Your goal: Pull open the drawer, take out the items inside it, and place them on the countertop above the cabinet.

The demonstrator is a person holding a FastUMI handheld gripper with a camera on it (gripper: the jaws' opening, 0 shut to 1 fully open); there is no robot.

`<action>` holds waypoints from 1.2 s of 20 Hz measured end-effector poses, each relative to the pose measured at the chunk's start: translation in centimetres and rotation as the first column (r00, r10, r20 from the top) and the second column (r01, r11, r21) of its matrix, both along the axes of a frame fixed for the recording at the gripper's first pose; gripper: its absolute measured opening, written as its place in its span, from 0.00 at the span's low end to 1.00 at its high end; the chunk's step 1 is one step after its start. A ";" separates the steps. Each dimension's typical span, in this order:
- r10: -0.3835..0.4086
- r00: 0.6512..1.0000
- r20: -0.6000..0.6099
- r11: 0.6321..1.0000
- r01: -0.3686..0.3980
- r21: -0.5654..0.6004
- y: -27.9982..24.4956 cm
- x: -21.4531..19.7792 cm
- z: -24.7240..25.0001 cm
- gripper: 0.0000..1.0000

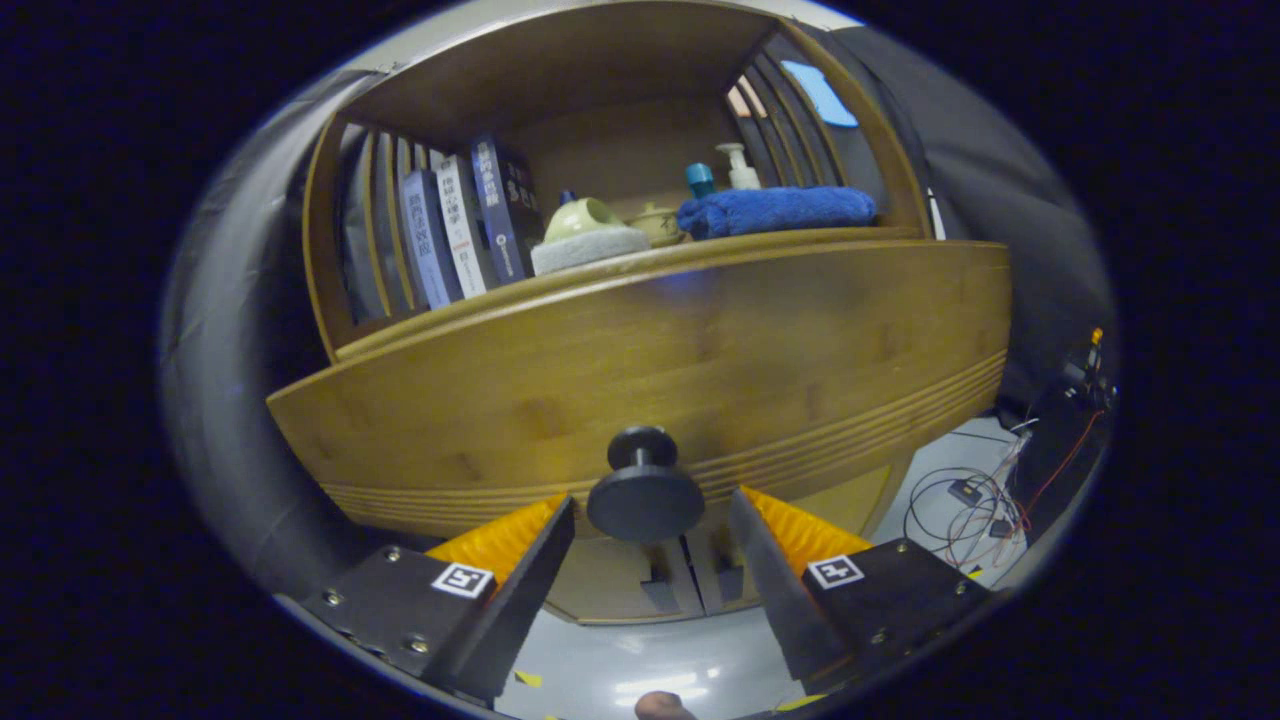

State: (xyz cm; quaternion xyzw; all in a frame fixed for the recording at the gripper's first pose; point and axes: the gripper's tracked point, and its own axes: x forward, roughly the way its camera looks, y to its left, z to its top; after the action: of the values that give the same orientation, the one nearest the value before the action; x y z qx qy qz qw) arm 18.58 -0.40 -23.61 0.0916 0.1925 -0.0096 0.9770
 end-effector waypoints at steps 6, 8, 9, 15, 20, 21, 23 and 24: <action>0.001 1.000 -0.012 1.000 -0.001 -0.007 0.7 6.0 -0.4 0.99; 0.003 1.000 -0.025 1.000 -0.003 -0.004 0.8 7.0 -0.6 0.99; -0.004 1.000 -0.024 1.000 0.004 0.006 0.9 6.8 -0.3 0.99; 0.020 0.999 -0.048 0.998 -0.023 -0.060 0.3 6.3 -1.3 0.99; 0.032 0.998 -0.052 0.998 -0.035 -0.047 0.9 3.7 1.4 0.99; 0.030 0.998 -0.053 0.998 -0.033 -0.046 1.0 2.7 2.2 0.99; 0.038 0.998 -0.044 0.998 -0.040 -0.041 1.4 1.1 4.2 0.99; 0.033 0.999 -0.034 0.998 -0.034 -0.043 1.2 0.0 5.3 0.99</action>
State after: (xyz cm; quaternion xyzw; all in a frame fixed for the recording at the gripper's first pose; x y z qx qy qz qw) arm 18.59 0.80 -18.33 0.0667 0.2100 0.0009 0.9754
